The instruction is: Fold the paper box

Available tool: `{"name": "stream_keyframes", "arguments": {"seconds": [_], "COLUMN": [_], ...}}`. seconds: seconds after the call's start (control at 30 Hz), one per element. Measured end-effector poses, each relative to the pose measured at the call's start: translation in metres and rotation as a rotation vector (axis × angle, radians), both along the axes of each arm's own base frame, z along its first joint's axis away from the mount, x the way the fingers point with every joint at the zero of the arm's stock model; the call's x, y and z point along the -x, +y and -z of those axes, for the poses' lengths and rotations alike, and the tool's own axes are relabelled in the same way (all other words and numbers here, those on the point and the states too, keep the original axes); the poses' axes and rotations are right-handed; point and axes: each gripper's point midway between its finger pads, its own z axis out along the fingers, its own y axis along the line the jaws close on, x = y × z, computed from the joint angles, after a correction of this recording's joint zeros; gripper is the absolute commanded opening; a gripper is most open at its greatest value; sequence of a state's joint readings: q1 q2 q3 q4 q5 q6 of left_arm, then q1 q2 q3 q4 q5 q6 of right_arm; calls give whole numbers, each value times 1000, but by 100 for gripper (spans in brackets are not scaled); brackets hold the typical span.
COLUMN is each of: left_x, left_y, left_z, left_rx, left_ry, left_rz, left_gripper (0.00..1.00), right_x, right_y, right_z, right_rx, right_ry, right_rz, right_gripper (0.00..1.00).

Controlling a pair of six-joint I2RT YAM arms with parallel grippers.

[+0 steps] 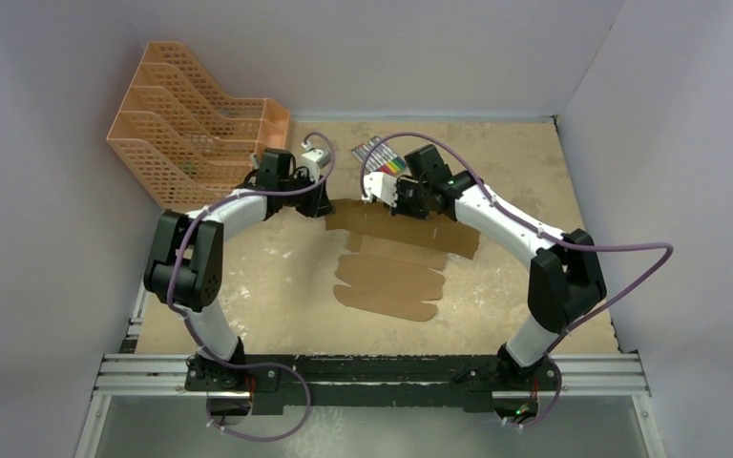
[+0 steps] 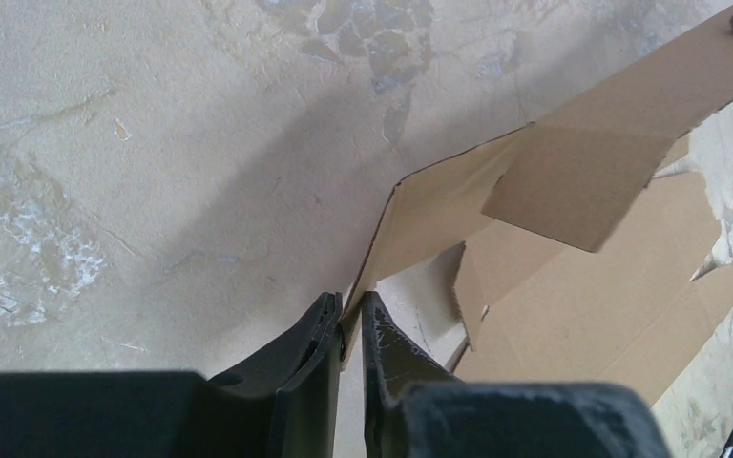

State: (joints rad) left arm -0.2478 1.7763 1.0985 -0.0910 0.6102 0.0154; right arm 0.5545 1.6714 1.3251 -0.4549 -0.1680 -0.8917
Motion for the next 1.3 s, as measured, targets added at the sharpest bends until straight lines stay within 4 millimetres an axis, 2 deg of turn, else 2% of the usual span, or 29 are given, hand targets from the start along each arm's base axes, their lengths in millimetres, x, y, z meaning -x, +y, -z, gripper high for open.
{"name": "stream_keyframes", "arguments": {"seconds": [0.4, 0.7, 0.87, 1.03, 1.13, 1.3], "left_x": [27, 54, 65, 71, 83, 96], "left_y": [-10, -21, -16, -13, -15, -12], "left_z": [-34, -18, -16, -21, -23, -14], "left_rx": [20, 11, 73, 128, 141, 129], "left_ry": [-75, -38, -25, -49, -77, -106], "left_rz": [-77, -201, -311, -384, -405, -450], "left_gripper": [6, 5, 5, 5, 5, 5], "right_x": [0, 13, 18, 25, 32, 45], "right_y": [-1, 0, 1, 10, 15, 19], "right_z": [-7, -3, -2, -13, -17, -10], "right_rx": [61, 162, 206, 208, 211, 226], "right_ry": [-221, -371, -452, -561, -611, -648], "right_rz": [-31, -71, -72, -92, -102, -121], "right_gripper": [0, 0, 0, 0, 0, 0]}}
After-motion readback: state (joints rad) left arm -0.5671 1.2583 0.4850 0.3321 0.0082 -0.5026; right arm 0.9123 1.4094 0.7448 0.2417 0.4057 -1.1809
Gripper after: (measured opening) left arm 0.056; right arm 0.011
